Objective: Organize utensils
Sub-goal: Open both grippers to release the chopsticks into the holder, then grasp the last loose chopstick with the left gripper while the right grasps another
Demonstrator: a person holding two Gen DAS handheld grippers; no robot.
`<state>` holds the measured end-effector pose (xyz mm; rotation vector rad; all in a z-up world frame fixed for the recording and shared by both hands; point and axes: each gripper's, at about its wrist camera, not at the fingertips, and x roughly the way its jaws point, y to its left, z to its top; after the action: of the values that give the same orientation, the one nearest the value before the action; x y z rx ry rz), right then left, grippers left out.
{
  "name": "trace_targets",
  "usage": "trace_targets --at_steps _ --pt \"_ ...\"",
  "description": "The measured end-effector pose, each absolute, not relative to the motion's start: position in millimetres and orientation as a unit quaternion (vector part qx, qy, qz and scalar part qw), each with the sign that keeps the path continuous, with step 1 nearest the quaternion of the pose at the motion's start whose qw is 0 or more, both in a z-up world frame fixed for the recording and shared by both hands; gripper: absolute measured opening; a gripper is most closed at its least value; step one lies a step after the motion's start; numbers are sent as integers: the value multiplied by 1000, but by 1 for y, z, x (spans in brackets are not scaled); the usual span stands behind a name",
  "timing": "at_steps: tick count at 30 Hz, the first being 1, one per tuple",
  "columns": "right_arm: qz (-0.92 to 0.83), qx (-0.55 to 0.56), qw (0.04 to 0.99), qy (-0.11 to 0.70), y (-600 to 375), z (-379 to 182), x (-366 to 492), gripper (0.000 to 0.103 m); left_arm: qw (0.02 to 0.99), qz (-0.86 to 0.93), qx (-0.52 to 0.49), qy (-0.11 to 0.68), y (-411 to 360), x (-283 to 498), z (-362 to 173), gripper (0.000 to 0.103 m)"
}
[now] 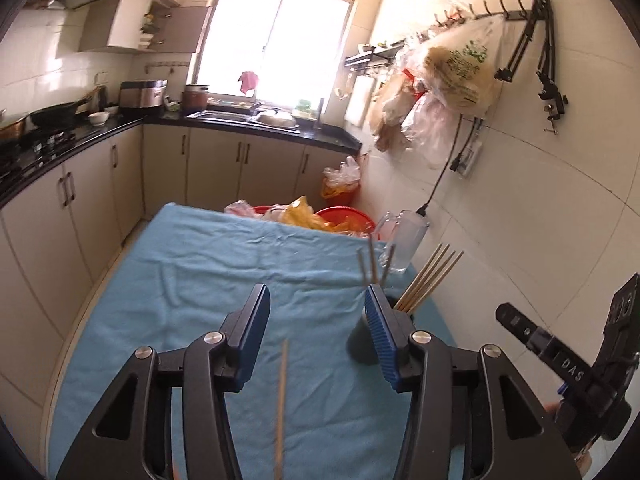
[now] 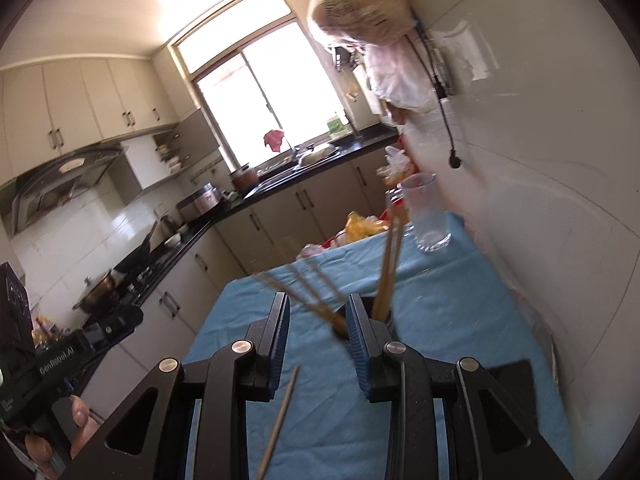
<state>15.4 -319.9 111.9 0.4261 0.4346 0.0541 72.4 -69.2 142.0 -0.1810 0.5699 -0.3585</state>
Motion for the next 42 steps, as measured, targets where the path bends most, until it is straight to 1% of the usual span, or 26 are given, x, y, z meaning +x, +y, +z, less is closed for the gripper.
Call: trace_targets --at_steps 1,3,6,13,17,29,33,38,40,42 --pt "35 205 955 213 -311 113 11 32 940 -174 -89 280 -64 68 141 48" --pt "41 196 957 211 -298 114 5 40 940 -167 -90 282 -46 56 135 49" --pt "50 184 958 216 -277 113 -2 44 939 -157 -96 292 -26 46 126 50" --pt "62 164 958 227 -247 112 -7 44 939 -141 -120 291 8 34 116 50" --pt "64 155 960 226 -238 115 -7 48 937 -139 -124 294 15 34 113 50" --pt "87 138 955 248 -216 104 -2 49 933 -138 -124 310 30 40 105 50" --pt "105 139 942 287 -209 85 19 49 925 -122 -127 337 44 52 89 50" --pt "101 154 902 390 -206 33 70 48 905 -89 -153 388 76 77 53 50" --pt "98 163 882 432 -205 12 93 43 897 -80 -161 404 84 83 40 50" --pt "88 164 867 462 -203 -7 111 34 889 -77 -170 417 92 86 27 50"
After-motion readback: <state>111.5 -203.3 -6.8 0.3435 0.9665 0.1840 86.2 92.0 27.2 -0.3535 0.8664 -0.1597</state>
